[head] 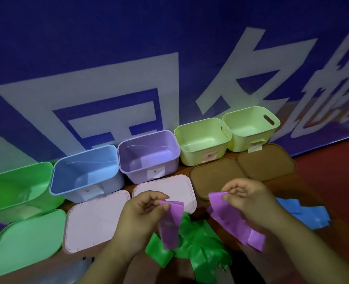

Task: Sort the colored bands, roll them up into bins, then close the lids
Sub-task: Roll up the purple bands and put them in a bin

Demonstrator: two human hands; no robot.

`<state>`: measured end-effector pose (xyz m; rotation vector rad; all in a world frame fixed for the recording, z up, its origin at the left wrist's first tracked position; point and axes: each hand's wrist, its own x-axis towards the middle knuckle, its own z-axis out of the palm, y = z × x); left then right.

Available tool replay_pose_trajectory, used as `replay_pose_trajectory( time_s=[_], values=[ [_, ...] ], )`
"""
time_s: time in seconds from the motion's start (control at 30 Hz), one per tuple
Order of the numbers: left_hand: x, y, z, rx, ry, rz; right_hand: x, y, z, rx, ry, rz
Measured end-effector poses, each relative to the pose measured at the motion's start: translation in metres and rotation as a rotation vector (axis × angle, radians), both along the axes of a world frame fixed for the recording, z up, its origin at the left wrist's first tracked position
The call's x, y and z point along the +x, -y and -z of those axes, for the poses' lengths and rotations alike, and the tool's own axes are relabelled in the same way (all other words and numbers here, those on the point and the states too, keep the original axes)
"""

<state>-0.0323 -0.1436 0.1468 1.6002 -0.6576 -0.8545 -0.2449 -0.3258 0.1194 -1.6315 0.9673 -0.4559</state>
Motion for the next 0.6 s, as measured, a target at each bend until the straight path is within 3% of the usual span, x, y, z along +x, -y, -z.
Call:
replay_pose_trajectory(
  time_s=[0.37,0.6],
  values=[
    [0.022,-0.037,-0.047,-0.166,0.106,0.014,0.048,-0.042,-0.066,-0.058,0.217,0.093],
    [0.036,-0.055,-0.065,-0.176,0.157,0.043,0.071,-0.069,-0.096,-0.179,0.193,0.050]
  ],
)
